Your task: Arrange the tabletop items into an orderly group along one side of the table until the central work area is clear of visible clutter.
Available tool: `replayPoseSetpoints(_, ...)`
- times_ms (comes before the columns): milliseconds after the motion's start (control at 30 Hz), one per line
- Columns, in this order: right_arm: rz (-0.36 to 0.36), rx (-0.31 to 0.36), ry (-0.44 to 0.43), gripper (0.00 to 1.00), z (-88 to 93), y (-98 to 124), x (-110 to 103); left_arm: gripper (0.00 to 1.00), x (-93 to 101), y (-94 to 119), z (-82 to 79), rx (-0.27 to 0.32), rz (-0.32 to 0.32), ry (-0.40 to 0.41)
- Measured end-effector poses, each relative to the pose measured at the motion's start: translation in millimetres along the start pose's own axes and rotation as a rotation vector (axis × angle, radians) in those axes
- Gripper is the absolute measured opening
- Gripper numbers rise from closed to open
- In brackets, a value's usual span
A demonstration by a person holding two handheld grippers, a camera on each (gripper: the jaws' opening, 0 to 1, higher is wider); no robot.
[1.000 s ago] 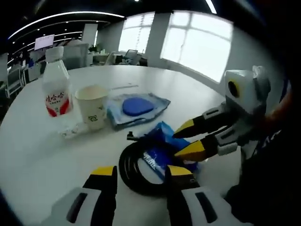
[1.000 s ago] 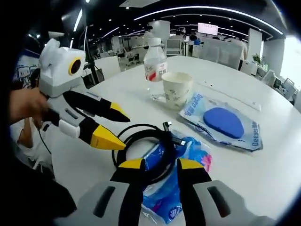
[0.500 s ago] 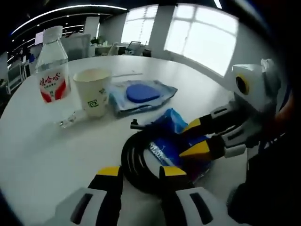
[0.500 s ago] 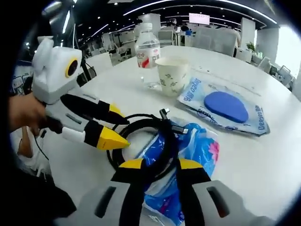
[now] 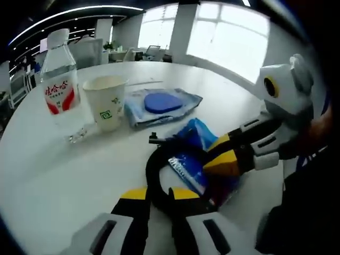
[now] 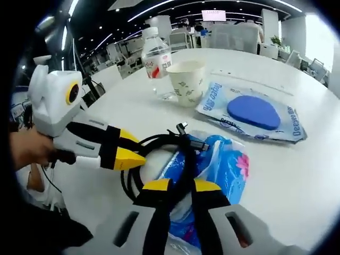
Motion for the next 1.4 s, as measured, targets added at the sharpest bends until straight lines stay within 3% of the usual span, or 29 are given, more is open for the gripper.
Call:
replayPoseSetpoints(300,-0.022,0.016,-0.029,0.05,-2.0,7,-2,0.06,-3.9,14,-2.9,0.033,-0.056,0.015)
replayPoseSetpoints(833,-0.072,0.09,-0.054,0.01,-14.1,34,-8,0.01,1.0,47,-14.9,0.082,-0.098,0.034)
replayPoseSetpoints(1067,-0.09,0.134,-0.071,0.01,-29.7,54,-2,0.01,7.0,66,-34.2,0.12,-0.127,0.037)
replayPoseSetpoints(1400,-0.072,0.184,-0.088,0.01,-37.0,81,24,0.01,25.1,65,-64.6,0.143,-0.126,0.028)
Point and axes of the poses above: the point that each gripper's makers call its tool centre point, and the gripper's own axes: y roughly backward along the fingers, x roughly to its right, z roughly out of its underside, the point moved 2 cm from there along y, roughly backward along the fingers, and after that the axes turned 13 degrees about -x, right-handed, at the moved point
